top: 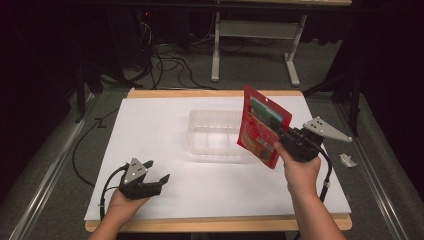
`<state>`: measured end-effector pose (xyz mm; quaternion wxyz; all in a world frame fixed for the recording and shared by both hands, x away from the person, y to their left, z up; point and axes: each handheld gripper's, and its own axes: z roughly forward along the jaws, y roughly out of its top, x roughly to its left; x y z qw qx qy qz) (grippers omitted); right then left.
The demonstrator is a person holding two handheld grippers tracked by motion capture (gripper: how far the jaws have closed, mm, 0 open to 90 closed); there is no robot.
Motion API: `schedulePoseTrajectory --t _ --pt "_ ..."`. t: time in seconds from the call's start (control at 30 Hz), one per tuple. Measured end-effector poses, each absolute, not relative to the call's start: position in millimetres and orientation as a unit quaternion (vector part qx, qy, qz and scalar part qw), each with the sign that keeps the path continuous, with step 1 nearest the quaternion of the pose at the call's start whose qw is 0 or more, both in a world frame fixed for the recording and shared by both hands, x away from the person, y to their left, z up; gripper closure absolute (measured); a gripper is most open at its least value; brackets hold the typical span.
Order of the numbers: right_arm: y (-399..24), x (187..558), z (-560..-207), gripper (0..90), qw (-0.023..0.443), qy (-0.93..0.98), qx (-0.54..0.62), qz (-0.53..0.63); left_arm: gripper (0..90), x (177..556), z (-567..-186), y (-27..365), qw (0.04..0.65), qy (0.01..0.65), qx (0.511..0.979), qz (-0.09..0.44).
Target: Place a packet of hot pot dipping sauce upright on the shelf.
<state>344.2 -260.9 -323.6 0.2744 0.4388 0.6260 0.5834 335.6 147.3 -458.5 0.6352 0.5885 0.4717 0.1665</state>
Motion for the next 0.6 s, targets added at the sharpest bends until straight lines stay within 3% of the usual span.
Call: schedulePoseTrajectory --t 0.6 --pt "-243.5 420.2 -339.1 90.0 0.285 0.616 0.465 0.569 24.5 334.4 -459.1 147.9 0.634 0.471 0.59 0.167"
